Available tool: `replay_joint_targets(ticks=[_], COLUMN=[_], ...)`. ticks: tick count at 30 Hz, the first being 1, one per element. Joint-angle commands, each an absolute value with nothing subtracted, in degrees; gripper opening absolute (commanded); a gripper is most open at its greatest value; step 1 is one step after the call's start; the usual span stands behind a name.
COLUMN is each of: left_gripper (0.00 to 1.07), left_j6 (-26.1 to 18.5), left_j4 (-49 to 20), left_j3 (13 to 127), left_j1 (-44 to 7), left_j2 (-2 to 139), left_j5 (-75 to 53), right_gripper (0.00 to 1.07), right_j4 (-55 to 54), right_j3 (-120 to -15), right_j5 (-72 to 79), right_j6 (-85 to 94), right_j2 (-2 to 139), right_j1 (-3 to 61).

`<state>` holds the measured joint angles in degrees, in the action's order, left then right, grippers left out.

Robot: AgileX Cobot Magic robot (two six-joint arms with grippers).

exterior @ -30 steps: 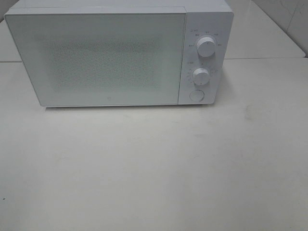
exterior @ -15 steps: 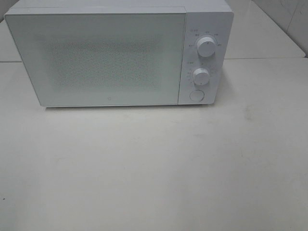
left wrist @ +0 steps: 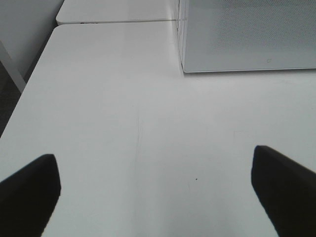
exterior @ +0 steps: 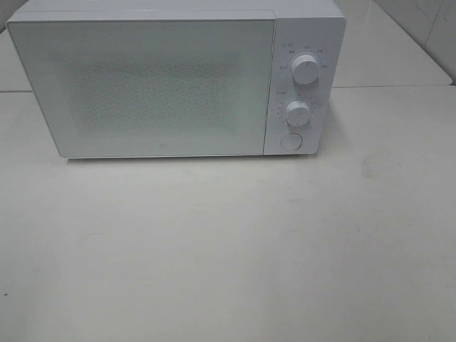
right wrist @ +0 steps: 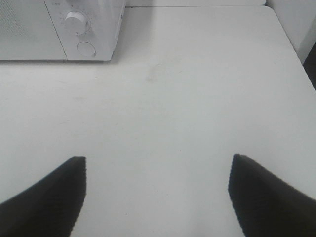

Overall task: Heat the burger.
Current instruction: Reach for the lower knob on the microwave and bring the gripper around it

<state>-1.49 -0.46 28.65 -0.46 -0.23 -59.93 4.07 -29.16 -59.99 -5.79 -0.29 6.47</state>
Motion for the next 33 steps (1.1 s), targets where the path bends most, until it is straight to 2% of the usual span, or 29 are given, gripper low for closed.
replay_joint_targets(ticks=[1,12,33], left_gripper=[1.01,1.01,1.01], left_j6=[-1.4,-1.4,-1.4], left_j4=[-0.6,-0.6,-0.6], left_j3=[28.5,28.5,28.5], left_j1=[-0.5,-0.5,-0.5], left_j2=[-1.8,-1.8,-1.8], left_j5=[-59.4,-59.4,-59.4], right_gripper=[0.75,0.75,0.75], right_j4=[4.0,4.0,4.0], right_j3=[-29.1,-30.9,-32.2], right_j5=[-59.4,-57.9,-33.7], right_j6=[-5.7,-5.8,-5.9], right_j2=[-1.8,-0.2,25.2], right_j1=[6.1,6.1,6.1])
